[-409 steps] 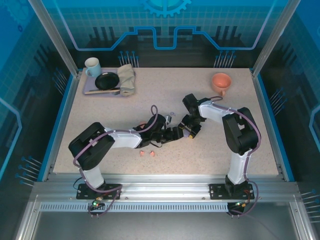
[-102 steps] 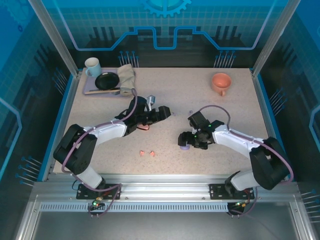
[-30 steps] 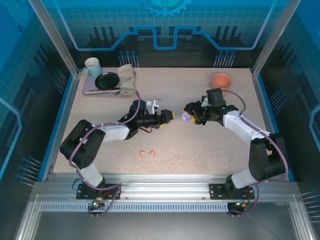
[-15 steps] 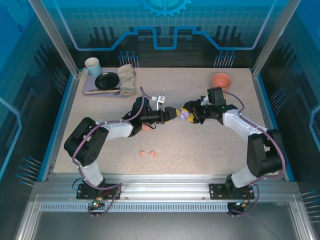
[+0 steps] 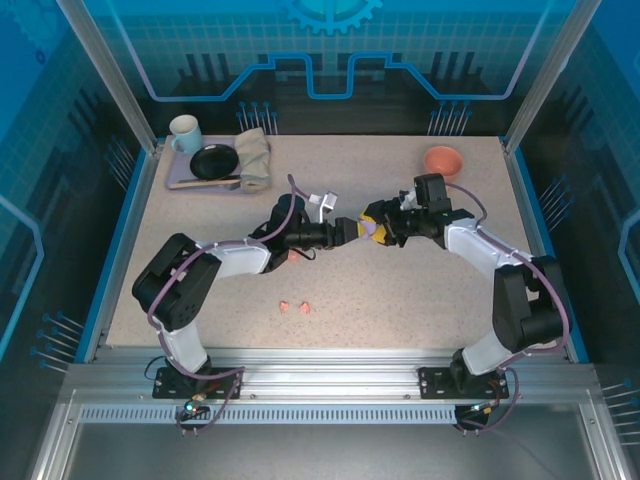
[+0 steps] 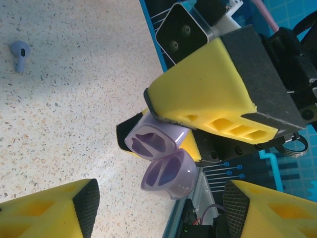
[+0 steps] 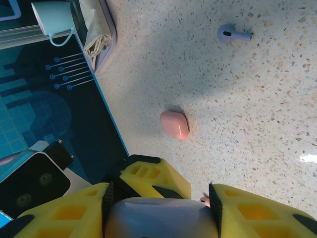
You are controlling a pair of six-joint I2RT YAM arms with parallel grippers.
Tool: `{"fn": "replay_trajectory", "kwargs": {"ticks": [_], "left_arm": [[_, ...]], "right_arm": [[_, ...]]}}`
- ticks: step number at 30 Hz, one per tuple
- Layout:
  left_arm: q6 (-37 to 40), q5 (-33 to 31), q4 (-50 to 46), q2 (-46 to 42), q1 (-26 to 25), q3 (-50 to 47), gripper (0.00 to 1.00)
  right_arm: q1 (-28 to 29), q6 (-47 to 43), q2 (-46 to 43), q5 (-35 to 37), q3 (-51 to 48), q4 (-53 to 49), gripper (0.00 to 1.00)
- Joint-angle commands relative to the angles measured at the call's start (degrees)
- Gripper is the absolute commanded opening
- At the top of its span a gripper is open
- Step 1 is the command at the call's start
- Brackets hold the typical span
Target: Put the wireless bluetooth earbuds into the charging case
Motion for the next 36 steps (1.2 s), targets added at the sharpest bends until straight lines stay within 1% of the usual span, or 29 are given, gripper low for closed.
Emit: {"fn": "replay_trajectory", "kwargs": {"ticks": [1,14,20,24,27,32,36], "left_arm": [[3.08,0.86,-1.55,0.01,-0.47,1.79,0.69],[2.48,0.55,-1.02,0.86,-0.80,3.73,0.65],[3.09,0.86,-1.50,-0.07,-0.79,3.23,0.59],[3.26,1.30,-1.22,-0.70,-0.81,2.53,0.53],[3.27,1.78,-0.81,-1.29,-0.82,2.16,0.51],[3.25,2.57,0.08,-3.09,-0.74,1.73,0.49],[4.26,2.50,-0.87,-4.83,-0.77,2.04,0.48]], "right_arm": [[-0.26,0.77,1.17,-2.34,0.43,1.43,0.32],[0.92,0.69,2.19,-2.04,1.04,1.48,0.32],[0.84,1.26,3.10,-2.76,0.83,2.73,0.32],[0.74,2.26,4.04,-4.26,0.96,4.49,0.32],[0.62,3.54,5.14,-5.99,1.28,6.21,0.32],[0.43,7.63,7.44,-9.97,1.30,11.87,0.32],[0.39,8.14,8.05,-10.85,2.19,12.36,0.33]]}}
